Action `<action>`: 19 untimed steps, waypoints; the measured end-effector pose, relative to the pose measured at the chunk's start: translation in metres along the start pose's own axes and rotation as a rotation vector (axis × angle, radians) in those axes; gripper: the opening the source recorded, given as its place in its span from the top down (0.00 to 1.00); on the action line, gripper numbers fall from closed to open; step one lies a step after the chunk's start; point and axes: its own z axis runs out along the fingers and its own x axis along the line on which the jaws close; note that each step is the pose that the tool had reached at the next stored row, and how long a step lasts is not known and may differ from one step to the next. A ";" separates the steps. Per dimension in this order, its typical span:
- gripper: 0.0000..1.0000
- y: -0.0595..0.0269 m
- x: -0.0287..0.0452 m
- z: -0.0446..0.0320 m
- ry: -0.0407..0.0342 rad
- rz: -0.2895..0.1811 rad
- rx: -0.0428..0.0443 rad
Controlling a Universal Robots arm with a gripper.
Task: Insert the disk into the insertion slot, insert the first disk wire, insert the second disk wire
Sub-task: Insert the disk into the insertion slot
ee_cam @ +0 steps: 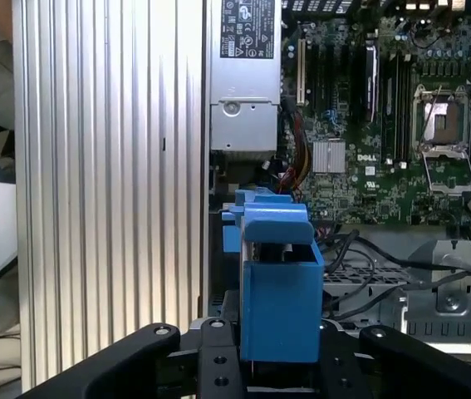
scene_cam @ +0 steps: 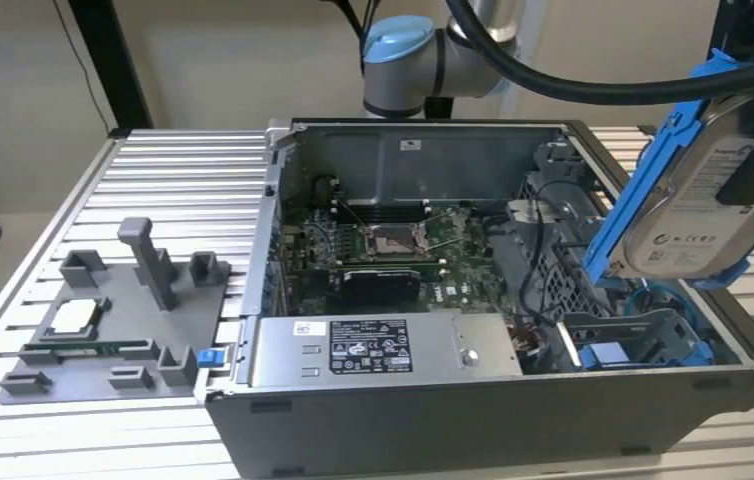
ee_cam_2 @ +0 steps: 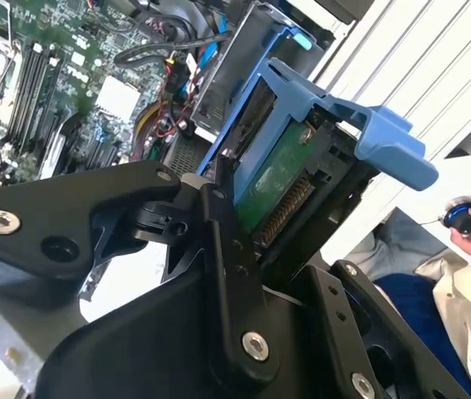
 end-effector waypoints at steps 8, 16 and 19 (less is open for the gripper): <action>1.00 -0.0008 0.0000 0.0060 0.0001 0.000 0.0011; 1.00 -0.0012 -0.0001 0.0124 0.0000 0.000 0.0026; 1.00 -0.0016 -0.0001 0.0158 0.0001 0.000 0.0026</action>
